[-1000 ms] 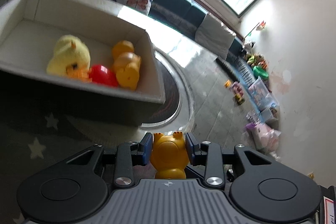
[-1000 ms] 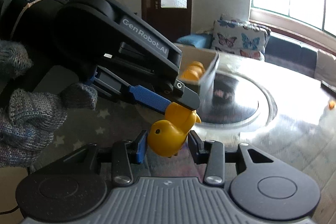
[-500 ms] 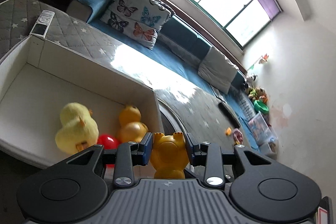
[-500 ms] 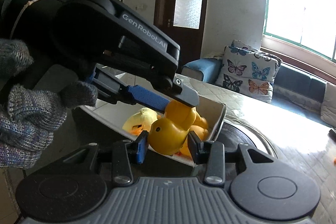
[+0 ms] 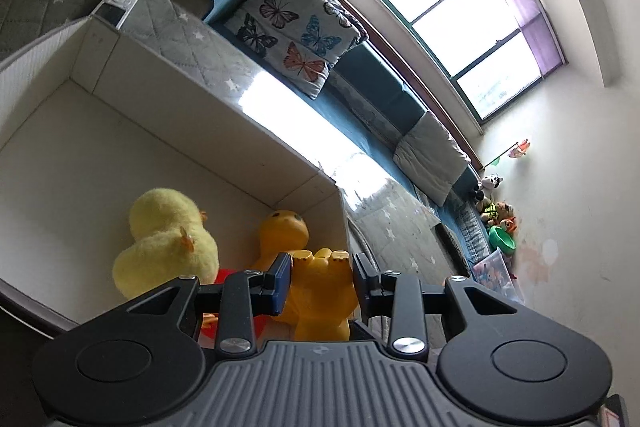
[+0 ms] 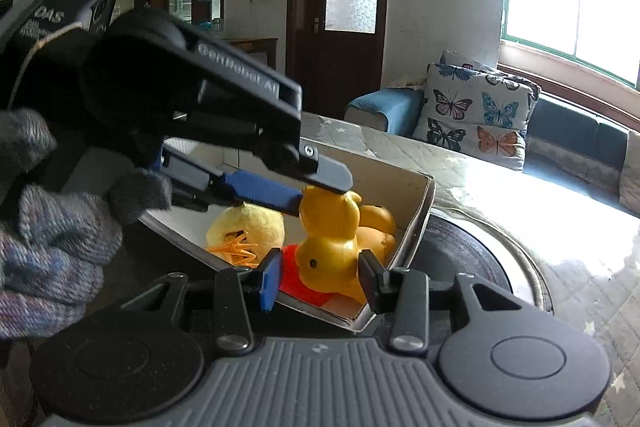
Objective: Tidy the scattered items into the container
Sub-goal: 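Lift the small yellow duck with the left gripper and carry it over the box, then open the left gripper to drop the yellow duck into the box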
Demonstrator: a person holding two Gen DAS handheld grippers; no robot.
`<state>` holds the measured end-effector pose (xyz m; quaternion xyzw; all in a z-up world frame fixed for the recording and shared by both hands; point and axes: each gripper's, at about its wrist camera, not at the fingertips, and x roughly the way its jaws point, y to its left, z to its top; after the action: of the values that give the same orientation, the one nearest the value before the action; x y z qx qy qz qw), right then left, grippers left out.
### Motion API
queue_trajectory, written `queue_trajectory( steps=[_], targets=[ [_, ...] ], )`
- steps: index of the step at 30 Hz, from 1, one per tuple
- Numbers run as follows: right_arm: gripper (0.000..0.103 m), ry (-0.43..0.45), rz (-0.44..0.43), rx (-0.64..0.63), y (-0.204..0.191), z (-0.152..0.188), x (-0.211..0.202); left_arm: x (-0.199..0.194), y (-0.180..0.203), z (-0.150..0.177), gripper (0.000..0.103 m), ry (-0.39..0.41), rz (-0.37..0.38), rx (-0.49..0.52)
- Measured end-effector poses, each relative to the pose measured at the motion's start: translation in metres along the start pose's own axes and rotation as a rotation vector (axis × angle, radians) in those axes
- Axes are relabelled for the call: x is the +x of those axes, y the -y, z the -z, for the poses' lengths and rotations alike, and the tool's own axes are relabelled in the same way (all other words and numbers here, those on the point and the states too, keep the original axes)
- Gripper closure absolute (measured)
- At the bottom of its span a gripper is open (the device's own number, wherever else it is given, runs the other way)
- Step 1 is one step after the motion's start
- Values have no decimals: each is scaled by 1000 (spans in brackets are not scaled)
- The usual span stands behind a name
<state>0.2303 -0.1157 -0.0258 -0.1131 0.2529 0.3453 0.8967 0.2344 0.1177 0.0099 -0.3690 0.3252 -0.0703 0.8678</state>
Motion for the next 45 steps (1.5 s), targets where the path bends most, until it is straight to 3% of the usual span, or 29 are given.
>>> queue_trajectory(
  steps=[14, 28, 45],
  targets=[
    [62, -2, 21, -3, -6, -1, -7, 2, 1, 11, 68, -48, -35, 23],
    [62, 38, 35, 2, -10, 7, -42, -22, 13, 19, 68, -4, -63, 80],
    [61, 27, 103, 29, -4, 47, -98, -49, 45, 58, 68, -19, -35, 228]
  ],
)
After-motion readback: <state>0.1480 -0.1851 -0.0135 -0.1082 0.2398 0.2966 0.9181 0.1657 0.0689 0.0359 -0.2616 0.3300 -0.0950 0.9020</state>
